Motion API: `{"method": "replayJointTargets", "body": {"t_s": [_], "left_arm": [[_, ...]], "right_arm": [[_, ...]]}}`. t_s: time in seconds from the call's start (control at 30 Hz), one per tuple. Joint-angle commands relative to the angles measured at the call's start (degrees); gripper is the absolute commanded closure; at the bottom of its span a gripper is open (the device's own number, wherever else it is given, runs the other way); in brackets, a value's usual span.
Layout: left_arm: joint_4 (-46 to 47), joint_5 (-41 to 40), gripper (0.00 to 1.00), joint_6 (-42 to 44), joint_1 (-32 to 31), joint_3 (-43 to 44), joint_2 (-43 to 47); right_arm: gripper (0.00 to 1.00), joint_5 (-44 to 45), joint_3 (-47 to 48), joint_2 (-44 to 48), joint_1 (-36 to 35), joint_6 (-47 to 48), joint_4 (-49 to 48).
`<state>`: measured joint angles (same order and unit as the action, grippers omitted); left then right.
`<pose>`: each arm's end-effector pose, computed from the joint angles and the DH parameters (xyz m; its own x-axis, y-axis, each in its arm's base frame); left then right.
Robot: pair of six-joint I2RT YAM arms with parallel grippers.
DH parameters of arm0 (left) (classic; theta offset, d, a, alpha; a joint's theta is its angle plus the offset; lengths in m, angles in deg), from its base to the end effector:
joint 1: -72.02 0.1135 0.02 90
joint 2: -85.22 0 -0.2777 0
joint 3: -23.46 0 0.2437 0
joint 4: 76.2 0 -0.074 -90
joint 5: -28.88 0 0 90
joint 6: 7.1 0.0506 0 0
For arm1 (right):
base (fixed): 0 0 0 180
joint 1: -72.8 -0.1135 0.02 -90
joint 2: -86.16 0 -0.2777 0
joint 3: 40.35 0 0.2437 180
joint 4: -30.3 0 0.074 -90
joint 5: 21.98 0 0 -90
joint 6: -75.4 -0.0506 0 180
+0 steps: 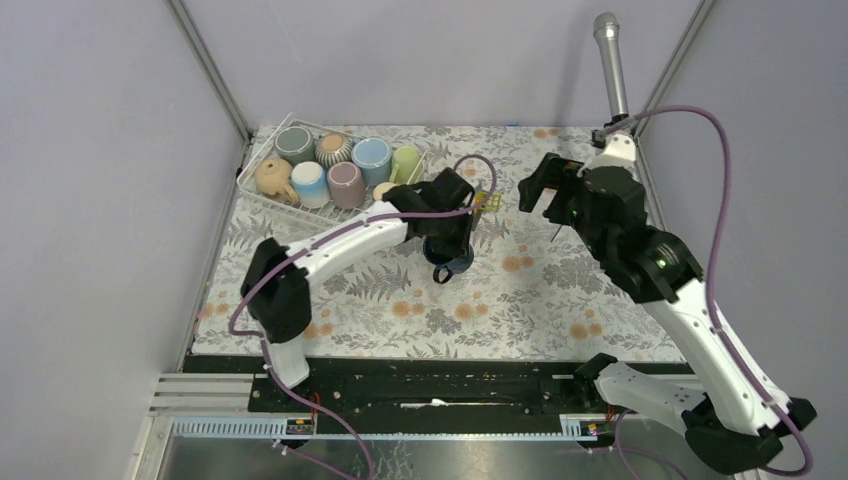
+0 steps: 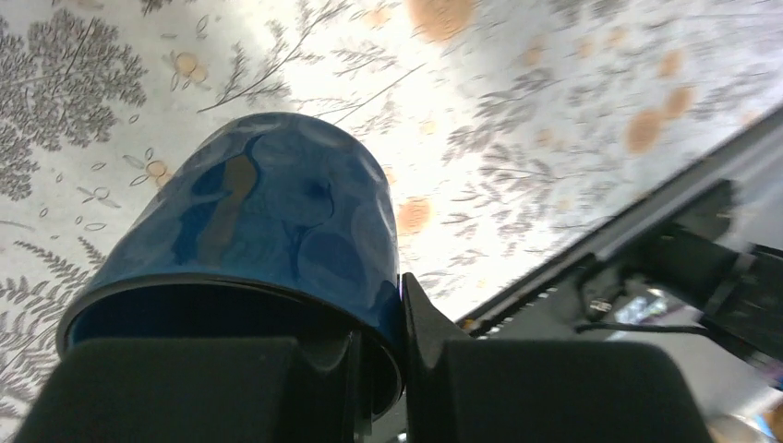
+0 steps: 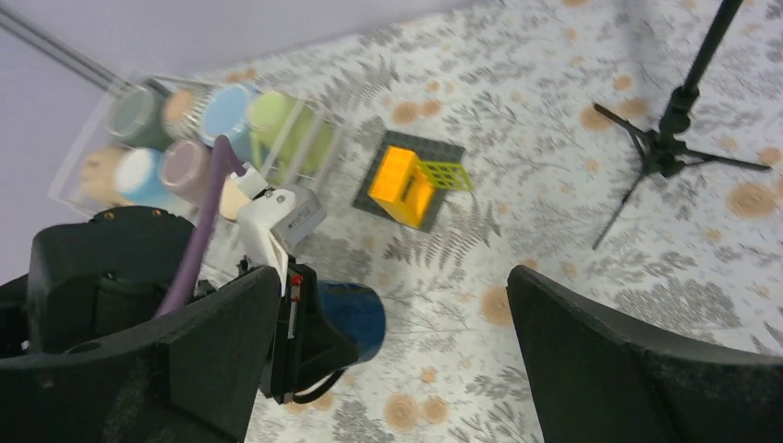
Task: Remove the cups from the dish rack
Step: Place the cup at the center of the board.
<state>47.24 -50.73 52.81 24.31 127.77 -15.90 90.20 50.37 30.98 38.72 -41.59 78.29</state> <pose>0.2562 -0.2952 0.3002 -0.8683 0.2217 -0.4437 0.4215 0.8014 -0.4244 0.1579 0.0838 0.4571 -0.2560 0.3342 -0.9071 -0.1093 0.9223 0.3706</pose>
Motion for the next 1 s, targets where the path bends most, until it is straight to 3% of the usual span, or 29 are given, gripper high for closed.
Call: {"method": "replayJointTargets", "body": {"t_s": [0.0,0.4,0.83,0.97], "left_arm": [[-2.8,-9.8,1.00,3.9,-2.6,7.3,-3.5],[-4.7,-13.2,1.00,4.7,-5.5,11.9,-13.1],[-5.8,-14.7,1.00,5.2,-7.4,13.7,-19.1],[-5.8,-14.8,0.93,5.1,-7.7,13.5,-19.7]], "right_arm": [[0.00,2.7,1.6,-3.7,2.7,0.9,3.4],[0.00,-16.8,-2.5,-5.9,21.5,-1.4,4.1],[0.01,-15.1,-3.8,-1.8,22.7,-1.7,4.7],[0.01,-15.5,-3.1,-2.0,22.7,-1.3,4.8]]}}
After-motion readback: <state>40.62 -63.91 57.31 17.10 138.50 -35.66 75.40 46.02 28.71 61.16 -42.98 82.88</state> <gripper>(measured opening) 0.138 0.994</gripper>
